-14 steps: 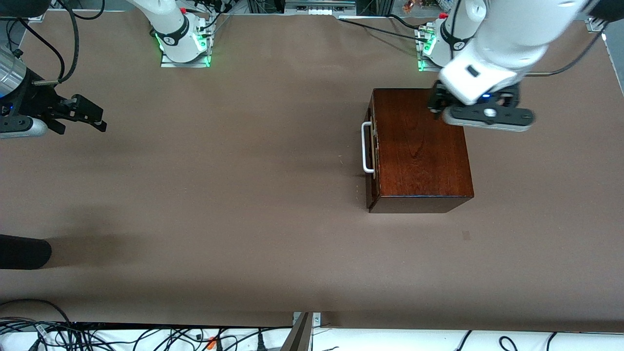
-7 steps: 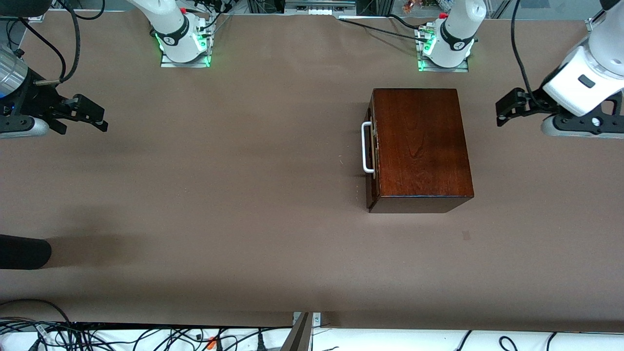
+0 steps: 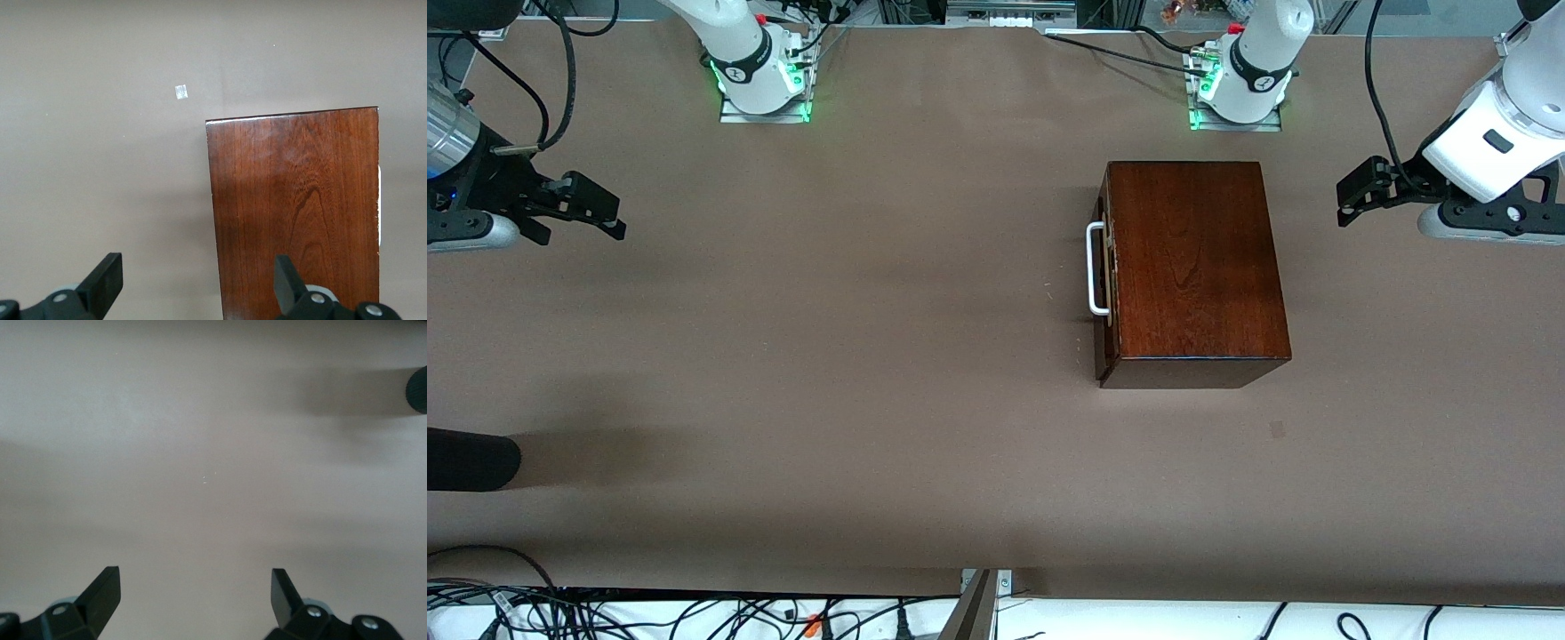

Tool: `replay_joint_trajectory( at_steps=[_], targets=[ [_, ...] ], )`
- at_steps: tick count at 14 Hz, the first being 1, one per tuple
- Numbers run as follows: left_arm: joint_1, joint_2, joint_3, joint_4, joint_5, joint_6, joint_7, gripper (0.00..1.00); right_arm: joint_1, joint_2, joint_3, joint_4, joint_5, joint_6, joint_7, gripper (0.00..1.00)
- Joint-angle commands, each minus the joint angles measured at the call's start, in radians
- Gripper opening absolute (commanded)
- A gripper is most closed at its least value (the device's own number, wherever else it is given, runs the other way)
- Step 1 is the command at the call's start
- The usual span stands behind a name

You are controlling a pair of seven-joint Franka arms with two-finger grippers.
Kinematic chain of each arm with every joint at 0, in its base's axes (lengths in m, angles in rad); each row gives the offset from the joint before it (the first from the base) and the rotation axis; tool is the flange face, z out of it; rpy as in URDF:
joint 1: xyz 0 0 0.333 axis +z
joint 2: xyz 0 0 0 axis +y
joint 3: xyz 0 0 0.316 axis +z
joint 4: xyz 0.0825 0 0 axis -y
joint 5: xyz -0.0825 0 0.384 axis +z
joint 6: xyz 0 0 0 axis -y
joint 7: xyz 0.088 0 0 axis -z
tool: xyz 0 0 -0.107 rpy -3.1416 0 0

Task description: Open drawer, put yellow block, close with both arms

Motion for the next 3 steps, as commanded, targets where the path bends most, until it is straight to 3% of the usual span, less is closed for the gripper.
replay_joint_trajectory(
  at_steps=[1,3],
  targets=[
    [0.002,-0.030,-0.003,-0.030,-0.007,0.018,0.019,1.00,0.004,0.002,0.003,0.017,0.016,-0.005,-0.004,1.00],
    [0.002,-0.030,-0.003,-0.026,-0.002,0.018,0.019,1.00,0.004,0.002,0.003,0.017,0.014,-0.006,-0.004,1.00]
  ],
)
